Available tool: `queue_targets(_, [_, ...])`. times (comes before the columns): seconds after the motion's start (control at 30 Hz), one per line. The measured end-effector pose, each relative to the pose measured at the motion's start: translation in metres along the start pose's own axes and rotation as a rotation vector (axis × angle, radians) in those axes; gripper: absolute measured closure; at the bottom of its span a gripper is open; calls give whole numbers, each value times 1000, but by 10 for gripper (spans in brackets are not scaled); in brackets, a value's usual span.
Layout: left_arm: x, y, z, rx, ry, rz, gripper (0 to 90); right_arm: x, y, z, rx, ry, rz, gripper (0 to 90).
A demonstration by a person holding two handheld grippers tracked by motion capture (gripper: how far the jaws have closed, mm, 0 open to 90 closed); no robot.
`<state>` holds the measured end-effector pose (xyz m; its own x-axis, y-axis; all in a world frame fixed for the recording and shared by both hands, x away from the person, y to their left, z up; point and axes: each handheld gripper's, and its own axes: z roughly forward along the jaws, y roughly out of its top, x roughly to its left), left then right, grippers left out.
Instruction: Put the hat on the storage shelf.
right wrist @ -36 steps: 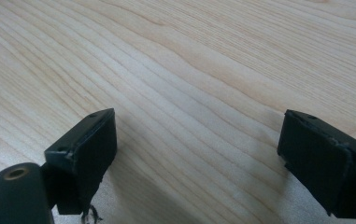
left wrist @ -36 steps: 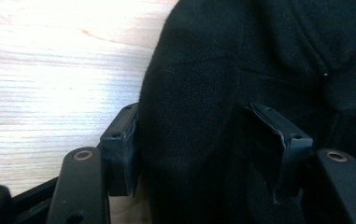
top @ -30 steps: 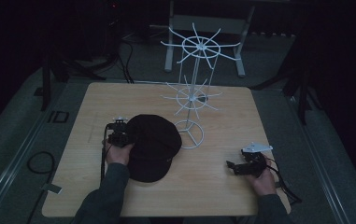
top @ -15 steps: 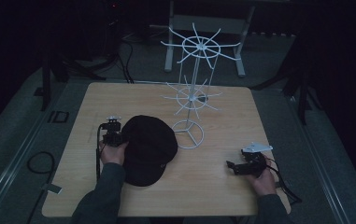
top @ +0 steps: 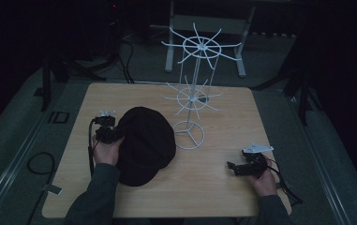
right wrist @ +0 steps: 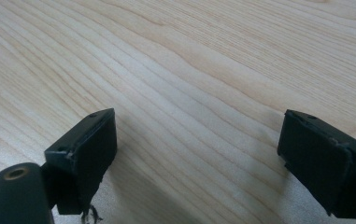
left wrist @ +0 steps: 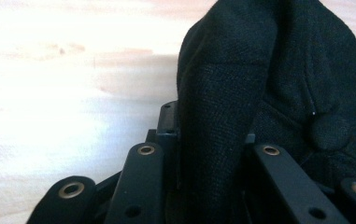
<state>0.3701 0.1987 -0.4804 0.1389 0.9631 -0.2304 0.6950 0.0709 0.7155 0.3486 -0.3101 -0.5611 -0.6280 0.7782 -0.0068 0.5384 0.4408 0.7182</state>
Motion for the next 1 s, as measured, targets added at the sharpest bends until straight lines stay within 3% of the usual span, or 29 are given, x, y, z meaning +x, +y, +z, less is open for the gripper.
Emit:
queue_targets(0.43, [-6, 13, -31, -105, -4, 40, 746, 0, 0, 0, 0, 0, 0, 117])
queue_targets(1.0, [4, 30, -72, -201, -28, 51, 743, 0, 0, 0, 0, 0, -2, 117])
